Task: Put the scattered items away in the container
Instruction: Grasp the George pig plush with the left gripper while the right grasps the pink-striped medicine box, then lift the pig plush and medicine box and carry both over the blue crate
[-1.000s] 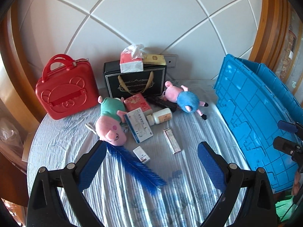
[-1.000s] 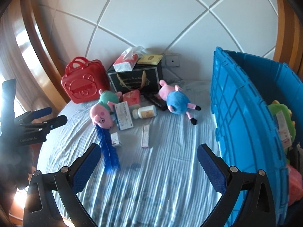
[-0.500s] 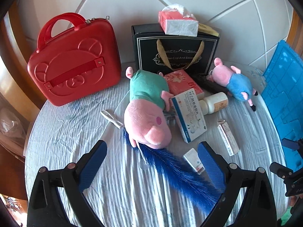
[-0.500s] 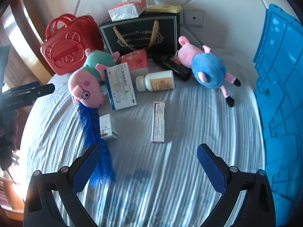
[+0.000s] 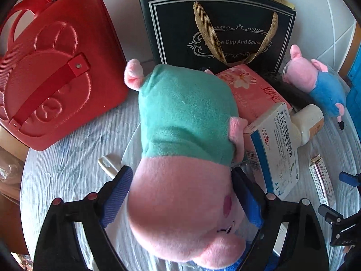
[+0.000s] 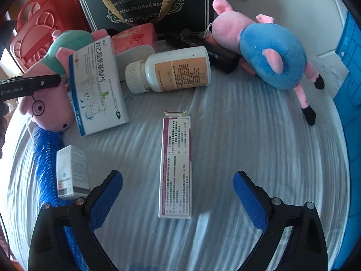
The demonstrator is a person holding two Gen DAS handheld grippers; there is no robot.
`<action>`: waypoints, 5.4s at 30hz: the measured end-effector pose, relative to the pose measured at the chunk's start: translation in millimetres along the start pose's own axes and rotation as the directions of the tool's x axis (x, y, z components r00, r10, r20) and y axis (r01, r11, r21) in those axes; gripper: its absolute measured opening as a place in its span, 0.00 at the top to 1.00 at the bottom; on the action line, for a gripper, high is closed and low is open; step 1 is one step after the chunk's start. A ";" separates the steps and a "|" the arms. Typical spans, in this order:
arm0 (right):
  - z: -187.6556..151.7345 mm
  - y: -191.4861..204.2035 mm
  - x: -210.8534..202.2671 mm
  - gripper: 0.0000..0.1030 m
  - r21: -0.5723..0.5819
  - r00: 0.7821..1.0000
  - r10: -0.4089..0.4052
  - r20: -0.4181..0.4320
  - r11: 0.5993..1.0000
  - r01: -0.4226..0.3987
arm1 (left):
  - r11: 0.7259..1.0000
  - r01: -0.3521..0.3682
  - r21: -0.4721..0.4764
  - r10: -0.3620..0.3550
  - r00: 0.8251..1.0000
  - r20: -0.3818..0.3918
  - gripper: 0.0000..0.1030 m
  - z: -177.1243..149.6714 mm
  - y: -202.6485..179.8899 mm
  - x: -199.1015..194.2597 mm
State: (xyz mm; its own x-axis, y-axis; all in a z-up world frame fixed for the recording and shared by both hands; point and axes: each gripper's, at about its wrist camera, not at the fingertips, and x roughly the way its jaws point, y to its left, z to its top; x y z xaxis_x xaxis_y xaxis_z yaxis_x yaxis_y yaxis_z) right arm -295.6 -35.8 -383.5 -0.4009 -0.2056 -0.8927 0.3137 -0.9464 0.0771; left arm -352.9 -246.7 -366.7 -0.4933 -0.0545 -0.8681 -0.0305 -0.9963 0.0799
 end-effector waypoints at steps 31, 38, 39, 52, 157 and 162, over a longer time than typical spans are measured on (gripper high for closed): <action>-68.5 21.5 -101.0 0.73 0.028 0.996 0.072 -0.053 0.997 -0.071 | 0.986 -0.003 -0.165 0.005 1.000 0.011 0.40 -119.1 7.2 -122.4; -81.4 18.7 -146.1 0.73 0.010 0.996 0.083 -0.039 0.996 -0.083 | 0.984 -0.022 -0.177 0.022 1.000 -0.001 0.40 -157.1 6.2 -163.9; -83.5 18.7 -153.7 0.73 0.007 0.996 0.085 -0.035 0.996 -0.085 | 0.984 -0.023 -0.178 0.023 1.000 -0.002 0.40 -162.0 5.2 -169.9; -105.2 30.4 -244.6 0.73 -0.028 0.985 0.170 0.023 0.985 -0.169 | 0.979 -0.013 -0.202 0.024 0.998 0.053 0.40 -192.3 -13.8 -270.1; -129.2 -339.7 -483.7 0.73 0.238 0.900 0.028 0.435 0.960 -0.145 | 0.932 0.218 0.288 -0.316 0.878 0.358 0.40 14.3 -458.5 -430.8; -141.9 -367.9 -481.9 0.73 0.301 0.903 -0.009 0.430 0.944 -0.134 | 0.912 0.240 0.333 -0.353 0.873 0.337 0.40 27.3 -488.3 -424.5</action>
State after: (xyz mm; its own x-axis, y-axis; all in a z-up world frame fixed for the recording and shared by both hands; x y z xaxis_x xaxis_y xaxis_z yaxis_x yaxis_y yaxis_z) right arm -95.7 446.8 -44.6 -0.7346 -0.2842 -0.6161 0.0908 -0.9411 0.3258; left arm -152.3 264.7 -23.8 -0.7127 0.3264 -0.6208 -0.4359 -0.8996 0.0274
